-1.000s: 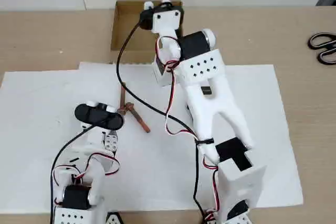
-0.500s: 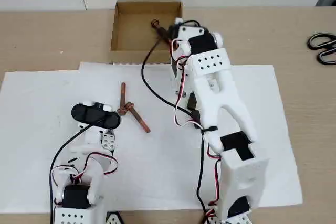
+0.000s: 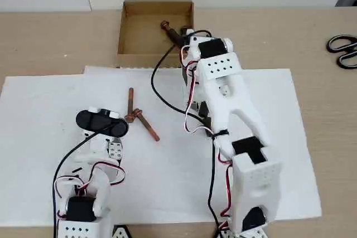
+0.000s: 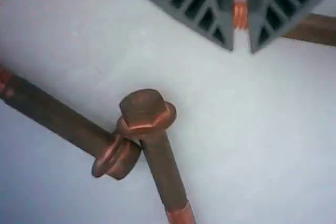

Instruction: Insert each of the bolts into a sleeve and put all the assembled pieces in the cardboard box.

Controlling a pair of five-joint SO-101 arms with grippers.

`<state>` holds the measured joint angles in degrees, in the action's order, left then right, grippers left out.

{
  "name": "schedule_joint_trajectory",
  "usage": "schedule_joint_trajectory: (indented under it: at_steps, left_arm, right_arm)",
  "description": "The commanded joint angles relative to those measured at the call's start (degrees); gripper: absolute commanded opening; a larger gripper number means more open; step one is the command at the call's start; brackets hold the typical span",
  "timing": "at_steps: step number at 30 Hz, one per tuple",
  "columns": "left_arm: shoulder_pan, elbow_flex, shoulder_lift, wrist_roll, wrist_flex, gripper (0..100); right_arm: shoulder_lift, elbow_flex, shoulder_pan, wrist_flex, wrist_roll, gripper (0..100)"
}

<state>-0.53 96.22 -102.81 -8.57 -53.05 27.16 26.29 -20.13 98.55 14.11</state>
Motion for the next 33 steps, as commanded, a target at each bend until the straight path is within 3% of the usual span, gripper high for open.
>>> schedule_joint_trajectory:
  at_steps: [1,33]
  left_arm:
    - [0.09,-0.22,-0.53,-0.44,0.26,1]
    - [0.0,-0.22,-0.53,-0.44,0.26,1]
  right_arm:
    - [1.98,0.18,0.66,-1.01,0.7,11.9]
    - [10.68,0.18,3.91,-11.38,1.41,11.4]
